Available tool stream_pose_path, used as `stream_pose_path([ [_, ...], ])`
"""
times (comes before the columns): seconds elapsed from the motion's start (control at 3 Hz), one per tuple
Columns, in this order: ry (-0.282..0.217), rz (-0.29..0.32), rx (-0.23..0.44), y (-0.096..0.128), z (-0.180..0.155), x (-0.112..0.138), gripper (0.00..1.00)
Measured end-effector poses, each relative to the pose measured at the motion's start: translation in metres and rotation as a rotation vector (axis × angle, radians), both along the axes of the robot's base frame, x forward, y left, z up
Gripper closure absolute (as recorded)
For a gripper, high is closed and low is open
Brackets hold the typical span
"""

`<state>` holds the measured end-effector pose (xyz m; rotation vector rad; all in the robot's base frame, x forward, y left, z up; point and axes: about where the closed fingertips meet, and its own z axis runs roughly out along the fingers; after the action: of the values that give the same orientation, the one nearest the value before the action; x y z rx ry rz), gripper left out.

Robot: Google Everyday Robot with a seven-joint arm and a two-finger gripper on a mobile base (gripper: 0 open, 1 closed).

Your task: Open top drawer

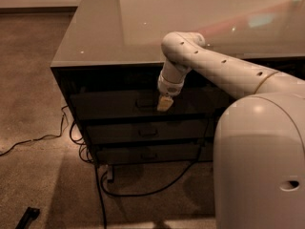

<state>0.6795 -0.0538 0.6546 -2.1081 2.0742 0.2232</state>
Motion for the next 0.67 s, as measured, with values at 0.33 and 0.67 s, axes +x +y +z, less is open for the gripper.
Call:
stream_pose_path([
  [0.33,0.0,0.0,0.0,0.0,0.0079,0.0,0.88],
  [0.67,0.0,0.0,0.0,0.0,0.0148,0.0,0.87],
])
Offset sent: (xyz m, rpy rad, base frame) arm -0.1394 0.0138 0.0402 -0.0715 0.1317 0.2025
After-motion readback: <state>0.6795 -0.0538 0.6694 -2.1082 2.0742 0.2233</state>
